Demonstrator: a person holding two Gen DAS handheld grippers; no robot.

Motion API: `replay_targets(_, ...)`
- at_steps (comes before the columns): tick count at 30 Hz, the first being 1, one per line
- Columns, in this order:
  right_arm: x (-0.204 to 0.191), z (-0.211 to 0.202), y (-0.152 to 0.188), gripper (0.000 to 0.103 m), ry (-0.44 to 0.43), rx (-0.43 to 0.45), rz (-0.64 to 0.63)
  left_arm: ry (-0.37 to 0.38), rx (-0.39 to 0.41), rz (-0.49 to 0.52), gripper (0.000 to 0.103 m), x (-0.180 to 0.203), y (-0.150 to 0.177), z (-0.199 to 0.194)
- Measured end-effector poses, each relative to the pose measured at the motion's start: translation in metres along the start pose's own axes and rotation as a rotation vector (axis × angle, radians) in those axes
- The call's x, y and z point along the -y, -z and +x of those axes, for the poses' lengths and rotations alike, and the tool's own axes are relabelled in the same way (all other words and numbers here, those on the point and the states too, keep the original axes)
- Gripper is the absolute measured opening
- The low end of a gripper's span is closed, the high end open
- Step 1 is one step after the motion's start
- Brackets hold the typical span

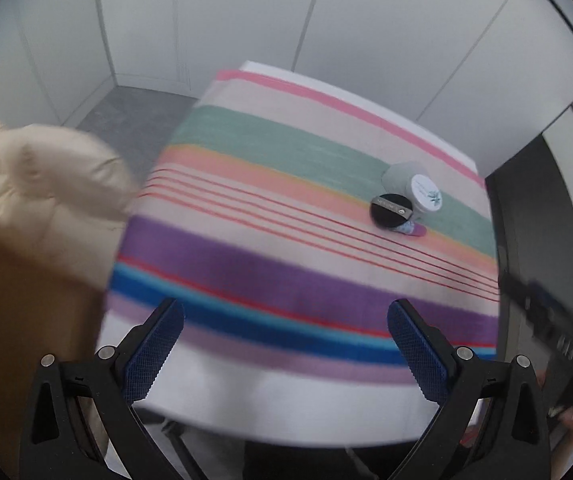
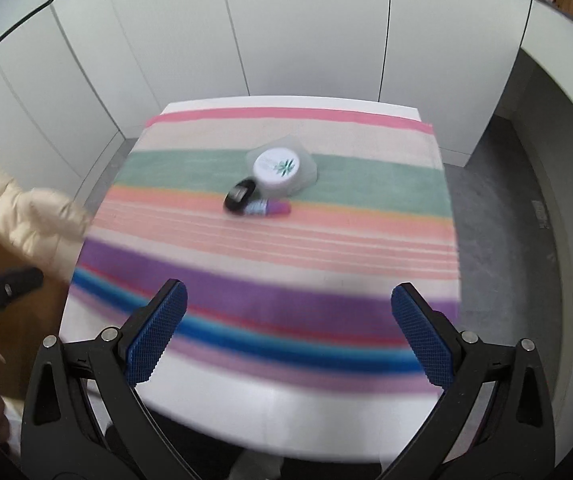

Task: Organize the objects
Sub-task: 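Move both tools back to the black puff and white compact on the cloth, then grasp the black MENOW puff with the left gripper while the right grasps the white compact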

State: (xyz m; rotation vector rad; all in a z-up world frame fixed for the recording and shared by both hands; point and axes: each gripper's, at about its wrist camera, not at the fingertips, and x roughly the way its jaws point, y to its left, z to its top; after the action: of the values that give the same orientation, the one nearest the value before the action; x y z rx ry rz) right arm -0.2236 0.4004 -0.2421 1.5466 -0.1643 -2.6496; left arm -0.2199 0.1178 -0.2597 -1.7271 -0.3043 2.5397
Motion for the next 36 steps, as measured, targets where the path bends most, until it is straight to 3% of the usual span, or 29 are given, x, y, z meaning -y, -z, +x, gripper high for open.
replay_targets(3,0.007,0.049,-0.029,0.103,-0.005,0.012,0.004,-0.034,-0.042,0.031,0.102,0.015,-0.013,0.035)
replay_targets(7,0.003,0.107,-0.053,0.103,0.043,-0.015,-0.067,-0.013,-0.087,0.038,0.102,0.025,-0.015,0.068)
replay_targets(8,0.002,0.122,-0.058,0.098,0.044,-0.021,-0.081,-0.016,-0.1,0.05,0.102,0.028,-0.015,0.076)
replay_targets(12,-0.009,0.15,-0.071,0.094,0.04,-0.001,-0.146,-0.011,-0.123,0.079,0.102,0.033,-0.012,0.093)
replay_targets(14,-0.016,0.155,-0.072,0.094,0.031,0.014,-0.174,0.003,-0.124,0.089,0.102,0.036,-0.013,0.1)
replay_targets(16,-0.025,0.159,-0.069,0.079,0.041,0.029,-0.223,0.004,-0.115,0.107,0.102,0.041,-0.015,0.104)
replay_targets(17,-0.027,0.158,-0.067,0.064,0.03,0.036,-0.236,0.004,-0.107,0.122,0.102,0.046,-0.017,0.108)
replay_targets(18,-0.027,0.156,-0.066,0.06,0.016,0.037,-0.233,0.008,-0.103,0.131,0.102,0.05,-0.02,0.111)
replay_targets(22,-0.016,0.147,-0.059,0.06,0.055,0.051,-0.221,0.05,-0.079,0.172,0.102,0.072,-0.031,0.126)
replay_targets(25,0.01,0.131,-0.054,0.06,0.033,0.057,-0.153,0.083,-0.086,0.188,0.102,0.09,-0.044,0.143)
replay_targets(31,0.057,0.1,-0.038,0.06,0.048,0.053,-0.044,0.185,-0.097,0.107,0.099,0.106,-0.072,0.163)
replay_targets(33,0.066,0.093,-0.035,0.06,0.052,0.056,-0.021,0.2,-0.094,0.09,0.087,0.106,-0.077,0.168)
replay_targets(35,0.073,0.089,-0.033,0.06,0.05,0.054,0.0,0.196,-0.074,0.104,0.057,0.109,-0.079,0.167)
replay_targets(36,0.075,0.088,-0.033,0.06,0.05,0.051,0.006,0.193,-0.082,0.117,0.047,0.111,-0.079,0.167)
